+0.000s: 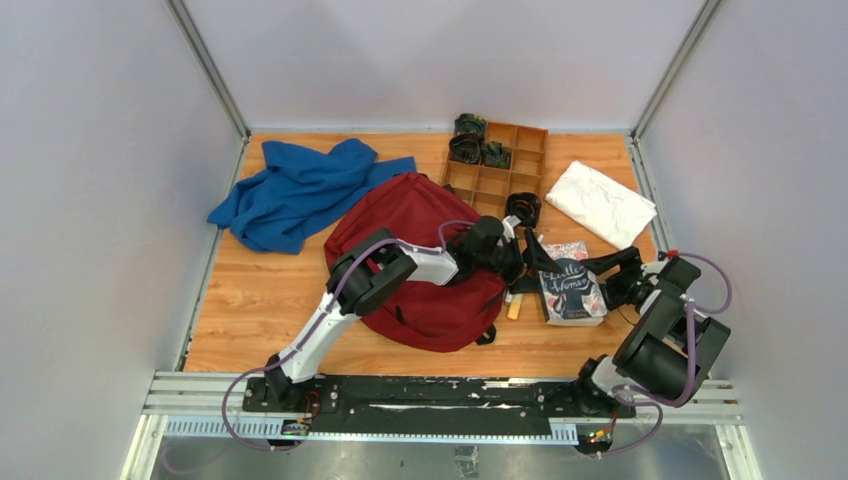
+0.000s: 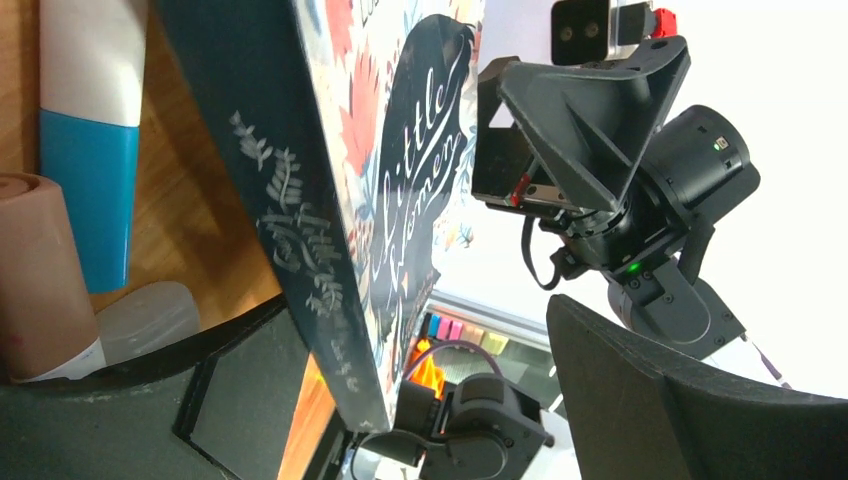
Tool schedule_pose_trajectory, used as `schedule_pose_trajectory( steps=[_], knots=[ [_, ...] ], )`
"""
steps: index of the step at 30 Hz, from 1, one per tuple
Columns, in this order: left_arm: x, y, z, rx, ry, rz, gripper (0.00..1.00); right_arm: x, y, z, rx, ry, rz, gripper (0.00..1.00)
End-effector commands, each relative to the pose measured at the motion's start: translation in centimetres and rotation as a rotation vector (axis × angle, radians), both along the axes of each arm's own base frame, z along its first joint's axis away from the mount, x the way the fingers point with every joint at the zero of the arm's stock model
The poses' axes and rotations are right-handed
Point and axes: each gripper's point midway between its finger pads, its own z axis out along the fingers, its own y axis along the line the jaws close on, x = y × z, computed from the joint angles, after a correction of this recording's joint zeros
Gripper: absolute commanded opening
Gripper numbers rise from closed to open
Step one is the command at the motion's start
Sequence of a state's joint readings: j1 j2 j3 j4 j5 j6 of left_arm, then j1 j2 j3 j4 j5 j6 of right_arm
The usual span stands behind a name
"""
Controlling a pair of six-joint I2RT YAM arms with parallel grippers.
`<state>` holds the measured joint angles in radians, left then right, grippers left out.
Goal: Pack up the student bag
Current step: Pick up the book from the center of the board.
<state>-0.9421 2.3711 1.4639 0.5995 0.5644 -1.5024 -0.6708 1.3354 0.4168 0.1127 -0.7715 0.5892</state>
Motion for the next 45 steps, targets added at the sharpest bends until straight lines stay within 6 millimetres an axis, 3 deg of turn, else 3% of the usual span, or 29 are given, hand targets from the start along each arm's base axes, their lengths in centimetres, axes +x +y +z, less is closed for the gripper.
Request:
schedule_pose_trajectory(
  steps=[1, 5, 10, 12, 18, 21, 23, 29, 32, 36, 40, 45],
  knots=[
    [-1.2, -0.7, -2.2, 0.061, 0.001, -0.015, 0.91, -3.5, 3.4, -3.3, 0.170, 0.157, 0.018, 0.75],
    [-1.2, -0.9, -2.0, 0.056, -0.001, -0.016, 0.85, -3.9, 3.8, -3.9, 0.193, 0.178, 0.023, 0.64],
    [-1.2, -0.8, -1.5, 0.052, -0.011, -0.012, 0.65, -4.1, 4.0, -4.3, 0.204, 0.190, 0.022, 0.63],
    [-1.1, -0.8, -1.0, 0.046, -0.019, -0.012, 0.53, -4.1, 4.0, -4.2, 0.205, 0.191, 0.021, 0.65],
    [-1.3, -0.9, 1.9, 0.005, -0.061, -0.024, 0.01, -4.2, 3.5, -2.4, 0.163, 0.186, 0.005, 0.77],
    [-1.3, -0.9, 4.6, -0.034, -0.104, -0.031, 0.00, -3.9, 2.5, -0.2, 0.091, 0.161, -0.020, 0.80],
    [-1.4, -0.9, 6.7, -0.066, -0.138, -0.037, 0.00, -3.7, 1.9, 1.6, 0.043, 0.132, -0.038, 0.96],
    [-2.5, 0.2, 13.9, -0.149, -0.263, -0.087, 0.00, -3.0, 1.0, 7.9, -0.066, 0.006, -0.062, 1.00],
    [-2.6, 1.5, 16.3, -0.133, -0.341, -0.098, 0.00, -2.8, 1.3, 10.8, -0.083, -0.056, -0.057, 1.00],
    [0.1, 4.5, 18.0, -0.085, -0.422, -0.046, 0.00, -2.4, 1.8, 14.5, -0.079, -0.145, -0.060, 1.00],
    [3.7, 8.3, 19.5, -0.062, -0.464, 0.058, 0.00, -2.1, 2.5, 16.5, -0.037, -0.192, -0.033, 1.00],
    [6.5, 11.6, 20.9, -0.031, -0.523, 0.149, 0.00, -0.9, 5.5, 18.9, 0.119, -0.358, 0.046, 1.00]
  ],
)
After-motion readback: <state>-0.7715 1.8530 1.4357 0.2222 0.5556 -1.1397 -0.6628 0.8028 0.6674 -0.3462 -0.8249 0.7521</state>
